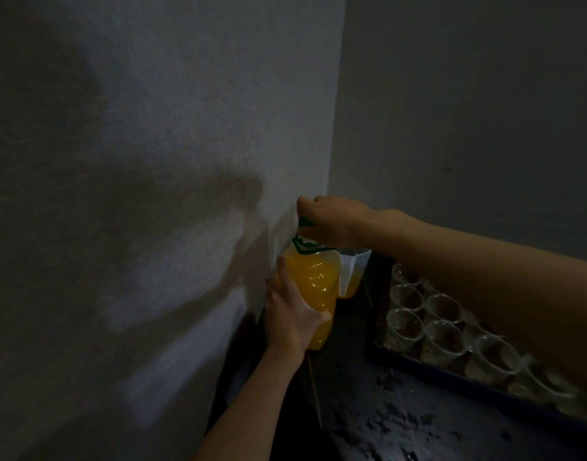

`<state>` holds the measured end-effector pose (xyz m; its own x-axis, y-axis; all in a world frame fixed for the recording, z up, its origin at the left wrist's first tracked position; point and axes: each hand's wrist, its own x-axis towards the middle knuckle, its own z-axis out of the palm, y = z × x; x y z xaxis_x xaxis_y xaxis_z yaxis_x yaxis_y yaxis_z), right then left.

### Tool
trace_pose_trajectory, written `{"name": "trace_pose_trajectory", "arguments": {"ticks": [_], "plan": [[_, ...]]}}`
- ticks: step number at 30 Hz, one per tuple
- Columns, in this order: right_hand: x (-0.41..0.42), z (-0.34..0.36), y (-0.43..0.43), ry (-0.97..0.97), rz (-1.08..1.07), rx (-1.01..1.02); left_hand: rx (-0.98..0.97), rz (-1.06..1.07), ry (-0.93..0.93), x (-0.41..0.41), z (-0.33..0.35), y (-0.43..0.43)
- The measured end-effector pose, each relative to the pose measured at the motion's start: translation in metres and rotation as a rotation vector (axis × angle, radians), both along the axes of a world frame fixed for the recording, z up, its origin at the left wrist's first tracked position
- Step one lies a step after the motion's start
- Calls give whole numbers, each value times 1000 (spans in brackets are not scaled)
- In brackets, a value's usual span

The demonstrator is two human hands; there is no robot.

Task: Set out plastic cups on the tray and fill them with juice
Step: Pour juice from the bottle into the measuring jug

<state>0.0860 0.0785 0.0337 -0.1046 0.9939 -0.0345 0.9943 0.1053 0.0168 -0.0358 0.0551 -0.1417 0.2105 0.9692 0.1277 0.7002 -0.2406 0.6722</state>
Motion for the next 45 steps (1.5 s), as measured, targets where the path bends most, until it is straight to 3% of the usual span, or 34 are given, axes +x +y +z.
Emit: {"name": "trace_pose_trajectory", "arguments": {"ticks": [3,5,10,13,16,21,26,34,42,45], "plan": [[4,9,-4,-35,87,19,-10,3,30,1,-2,0],[6,15,-7,67,103,112,-22,3,26,1,-2,0],[7,-1,-52,780,-116,439,-65,-5,-27,1,-1,0],[5,-48,-96,988,-302,612,-26,2,-12,2,1,0],[-2,-110,-133,976,-402,643,16,21,26,2,2,-1],[-9,-204,-159,789,-512,436,-2,28,-1,2,3,0],[0,-254,-156,830,-614,267,-26,25,-21,2,2,0],[3,-284,-151,565,-650,99,-27,12,-46,1,2,0],[0,-276,-151,575,-673,31,-30,17,-60,0,1,0],[1,-256,-150,613,-627,129,-19,28,-68,1,1,0]]}}
